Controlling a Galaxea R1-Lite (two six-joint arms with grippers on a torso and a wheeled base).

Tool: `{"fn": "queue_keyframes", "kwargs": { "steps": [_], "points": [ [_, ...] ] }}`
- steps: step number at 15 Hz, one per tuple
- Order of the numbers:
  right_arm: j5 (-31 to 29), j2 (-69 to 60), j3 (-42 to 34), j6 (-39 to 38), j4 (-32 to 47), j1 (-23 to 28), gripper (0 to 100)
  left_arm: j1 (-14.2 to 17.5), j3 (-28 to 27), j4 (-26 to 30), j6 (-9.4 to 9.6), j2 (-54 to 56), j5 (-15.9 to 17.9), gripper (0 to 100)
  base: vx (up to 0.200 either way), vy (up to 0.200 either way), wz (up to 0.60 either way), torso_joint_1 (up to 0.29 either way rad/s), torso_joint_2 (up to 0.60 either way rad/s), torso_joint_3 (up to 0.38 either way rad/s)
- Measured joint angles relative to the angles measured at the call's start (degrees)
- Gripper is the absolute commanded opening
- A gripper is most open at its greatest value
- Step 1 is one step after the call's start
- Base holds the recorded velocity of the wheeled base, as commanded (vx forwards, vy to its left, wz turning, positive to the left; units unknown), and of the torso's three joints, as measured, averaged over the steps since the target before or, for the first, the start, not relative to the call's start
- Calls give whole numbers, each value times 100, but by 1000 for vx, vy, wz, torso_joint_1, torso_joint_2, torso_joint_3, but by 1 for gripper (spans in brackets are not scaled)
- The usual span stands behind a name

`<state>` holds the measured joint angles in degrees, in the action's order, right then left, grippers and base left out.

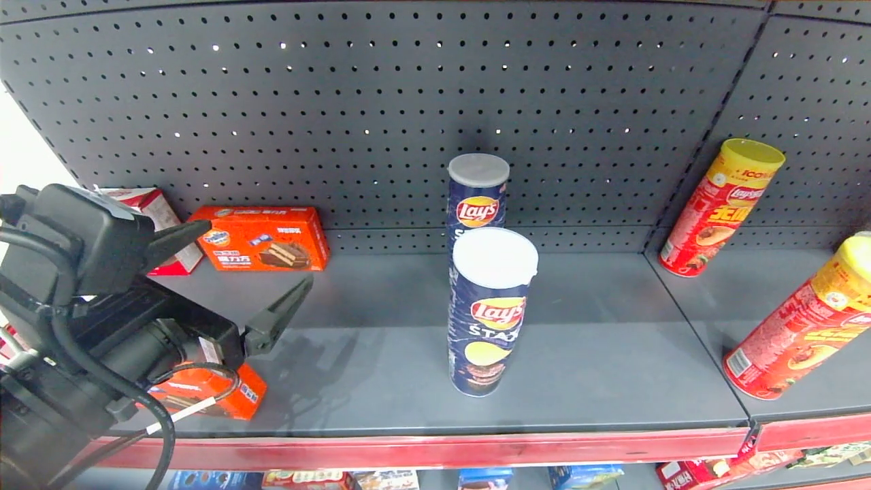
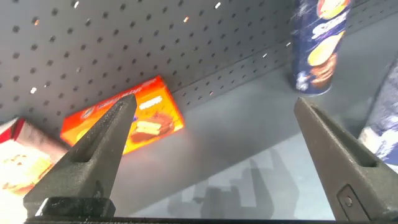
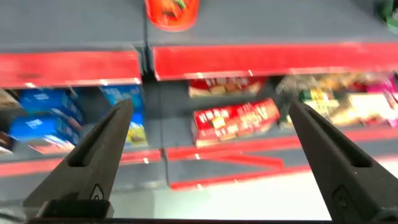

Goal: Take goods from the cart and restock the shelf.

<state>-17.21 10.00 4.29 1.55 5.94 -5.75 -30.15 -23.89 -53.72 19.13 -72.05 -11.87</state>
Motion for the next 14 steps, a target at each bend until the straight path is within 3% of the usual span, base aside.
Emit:
{"fn": "queue_keyframes", "kwargs": {
  "steps": [3,5,6,7,8,10,14],
  "points": [
    [197,-195,-46,-108,-145,735,100,-33,37,-13,5,11,-5,100,0,0,0,0,0,0],
    [1204,-366,-267,-245,-922,933,100,-39,68,-4,5,30,-5,100,0,0,0,0,0,0],
    [1799,-418,-345,-35,-850,967,100,-41,69,-13,2,39,-5,100,0,0,0,0,0,0],
    [2005,-462,-388,138,-761,963,100,-56,74,-11,6,44,-6,100,0,0,0,0,0,0],
    [1953,-510,-402,146,-719,895,100,-89,74,-11,6,50,-6,100,0,0,0,0,0,0],
    [1180,-567,-416,-355,-621,856,100,-140,85,-13,6,52,-5,100,0,0,0,0,0,0],
    [1523,-645,-424,-62,-594,516,100,-163,405,-50,55,195,-5,100,0,0,0,0,0,0]
  ]
}}
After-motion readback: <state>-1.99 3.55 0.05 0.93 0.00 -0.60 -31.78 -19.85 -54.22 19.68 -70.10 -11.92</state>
